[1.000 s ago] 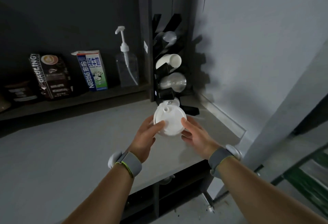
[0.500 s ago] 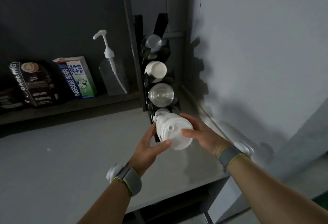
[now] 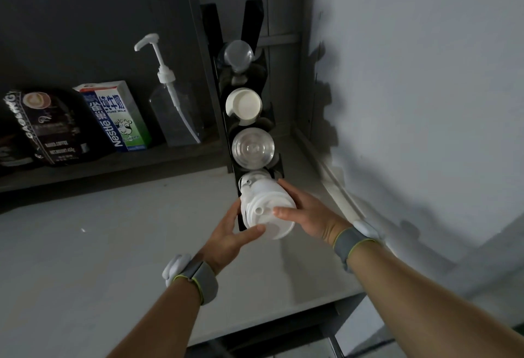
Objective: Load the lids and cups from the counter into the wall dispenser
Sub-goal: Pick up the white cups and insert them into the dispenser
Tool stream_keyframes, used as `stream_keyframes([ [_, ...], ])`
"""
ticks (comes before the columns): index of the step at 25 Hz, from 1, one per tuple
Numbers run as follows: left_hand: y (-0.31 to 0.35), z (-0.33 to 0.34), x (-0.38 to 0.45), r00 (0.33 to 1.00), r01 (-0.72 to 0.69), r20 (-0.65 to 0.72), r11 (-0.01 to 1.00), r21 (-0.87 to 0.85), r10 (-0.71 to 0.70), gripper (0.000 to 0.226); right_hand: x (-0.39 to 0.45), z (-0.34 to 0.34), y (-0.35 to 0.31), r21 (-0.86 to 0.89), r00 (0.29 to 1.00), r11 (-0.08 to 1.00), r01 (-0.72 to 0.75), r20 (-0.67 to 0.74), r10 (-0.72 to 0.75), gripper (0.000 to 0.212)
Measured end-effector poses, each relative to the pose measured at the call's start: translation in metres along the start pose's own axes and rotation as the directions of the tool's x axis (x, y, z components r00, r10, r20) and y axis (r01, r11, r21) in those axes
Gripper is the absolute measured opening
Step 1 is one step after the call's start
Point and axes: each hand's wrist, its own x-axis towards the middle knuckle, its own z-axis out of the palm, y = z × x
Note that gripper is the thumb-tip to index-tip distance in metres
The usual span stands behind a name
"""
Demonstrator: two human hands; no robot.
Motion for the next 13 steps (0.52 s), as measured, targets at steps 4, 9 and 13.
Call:
stream_keyframes([
  [4, -0.010, -0.008, 0.018, 0.999, 0.012, 0.041, 1.000, -0.011, -0.012, 0.078, 0.015, -0.001, 0.011, -0.056, 1.000, 0.998, 0.002, 0.008, -0.001, 0.045],
  [9, -0.020, -0.015, 0.042, 0.993, 0.114, -0.027, 0.992, -0.054, -0.116, 0.055, 0.041, 0.002, 0.030, -0.181, 0.990, 0.977, -0.114, -0.101, 0.097, 0.060],
  [13, -0.015, -0.009, 0.060, 0.939, 0.249, -0.273, 0.961, 0.121, -0.209, 0.019, 0.060, 0.007, 0.033, -0.352, 0.960, 0.920, -0.170, -0.271, 0.074, 0.042],
])
